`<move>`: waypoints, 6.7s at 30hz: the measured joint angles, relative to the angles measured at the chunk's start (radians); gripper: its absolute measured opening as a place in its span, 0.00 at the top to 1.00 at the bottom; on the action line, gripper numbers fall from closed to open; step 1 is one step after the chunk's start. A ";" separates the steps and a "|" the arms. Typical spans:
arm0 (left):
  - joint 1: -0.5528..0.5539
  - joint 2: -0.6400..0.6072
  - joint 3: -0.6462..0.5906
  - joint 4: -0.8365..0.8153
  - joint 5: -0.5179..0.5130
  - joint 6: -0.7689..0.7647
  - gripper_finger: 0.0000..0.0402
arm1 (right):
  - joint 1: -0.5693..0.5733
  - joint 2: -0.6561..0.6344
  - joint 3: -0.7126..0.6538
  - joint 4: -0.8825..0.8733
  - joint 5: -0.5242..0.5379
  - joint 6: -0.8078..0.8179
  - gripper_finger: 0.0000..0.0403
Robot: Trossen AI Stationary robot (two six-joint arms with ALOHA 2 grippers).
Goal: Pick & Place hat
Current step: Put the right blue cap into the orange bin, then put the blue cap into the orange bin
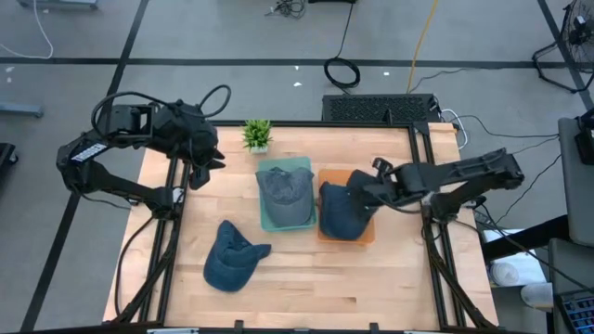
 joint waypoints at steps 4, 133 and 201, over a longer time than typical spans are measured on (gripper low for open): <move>-0.003 0.000 0.000 -0.008 0.000 -0.007 0.71 | -0.076 0.000 -0.108 0.194 -0.020 -0.149 0.98; -0.006 0.022 0.000 -0.062 0.086 -0.211 0.49 | -0.251 -0.475 -0.870 1.652 -0.242 -0.635 0.11; -1.204 0.765 0.000 -0.173 -0.104 -1.203 0.34 | -0.170 -0.481 -0.870 1.655 -0.395 -0.593 0.09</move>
